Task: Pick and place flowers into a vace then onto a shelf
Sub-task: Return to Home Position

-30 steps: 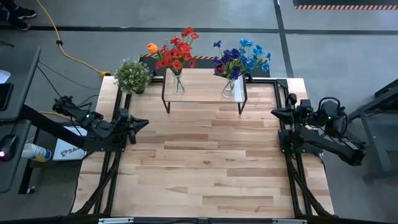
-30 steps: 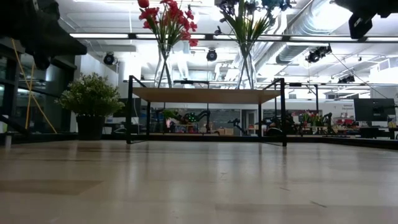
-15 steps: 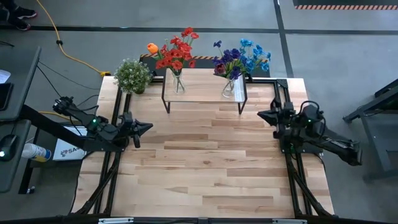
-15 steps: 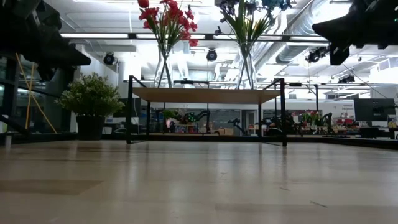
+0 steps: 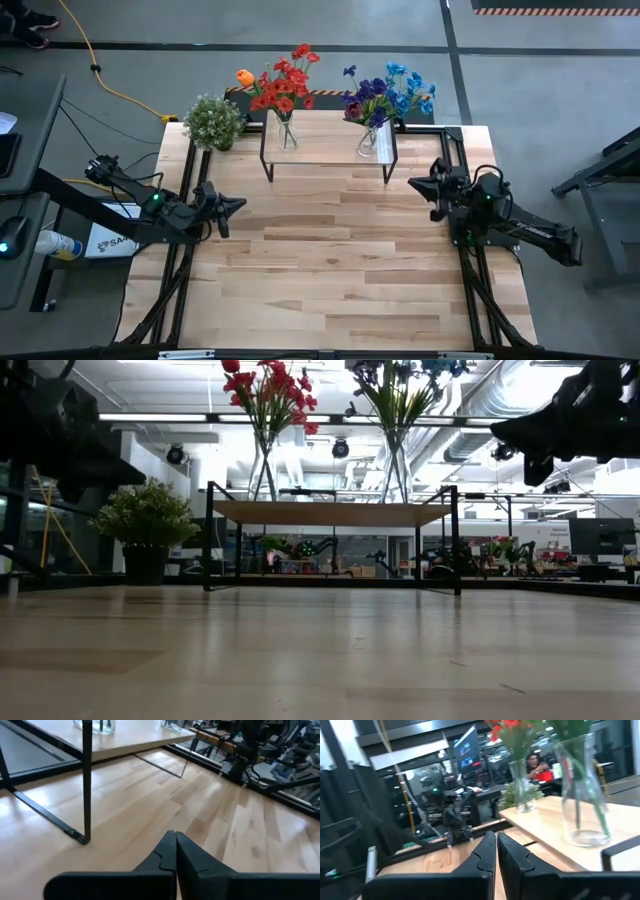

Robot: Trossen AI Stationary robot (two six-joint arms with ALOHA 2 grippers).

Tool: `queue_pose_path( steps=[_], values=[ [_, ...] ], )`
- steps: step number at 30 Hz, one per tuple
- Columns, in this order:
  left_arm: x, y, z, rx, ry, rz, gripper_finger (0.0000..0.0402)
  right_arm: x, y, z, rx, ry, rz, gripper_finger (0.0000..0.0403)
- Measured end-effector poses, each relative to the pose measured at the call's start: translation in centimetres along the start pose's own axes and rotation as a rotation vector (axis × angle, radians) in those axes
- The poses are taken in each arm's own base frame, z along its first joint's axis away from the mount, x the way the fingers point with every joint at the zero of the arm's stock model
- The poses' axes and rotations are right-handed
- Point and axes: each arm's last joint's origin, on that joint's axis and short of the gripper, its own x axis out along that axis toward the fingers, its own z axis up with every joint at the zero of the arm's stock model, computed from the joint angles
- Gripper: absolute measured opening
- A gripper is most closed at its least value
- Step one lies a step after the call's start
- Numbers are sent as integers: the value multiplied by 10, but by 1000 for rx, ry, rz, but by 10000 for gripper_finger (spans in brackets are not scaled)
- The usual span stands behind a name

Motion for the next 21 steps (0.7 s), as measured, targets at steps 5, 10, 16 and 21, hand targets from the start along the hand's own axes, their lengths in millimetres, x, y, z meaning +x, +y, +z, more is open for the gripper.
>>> queue_pose_path(
  steps=[5,10,16,21],
  values=[
    [0,1,1,38,-19,29,33,0,-1,0,-13,-15,-49,6],
    [0,1,1,44,-25,36,50,0,-1,0,-13,-15,-49,3],
    [7,-4,-8,15,-105,-33,36,0,-1,2,-6,-29,-45,7],
    [12,-3,-11,60,-160,-11,24,0,0,4,-10,-52,-38,7]
  ],
)
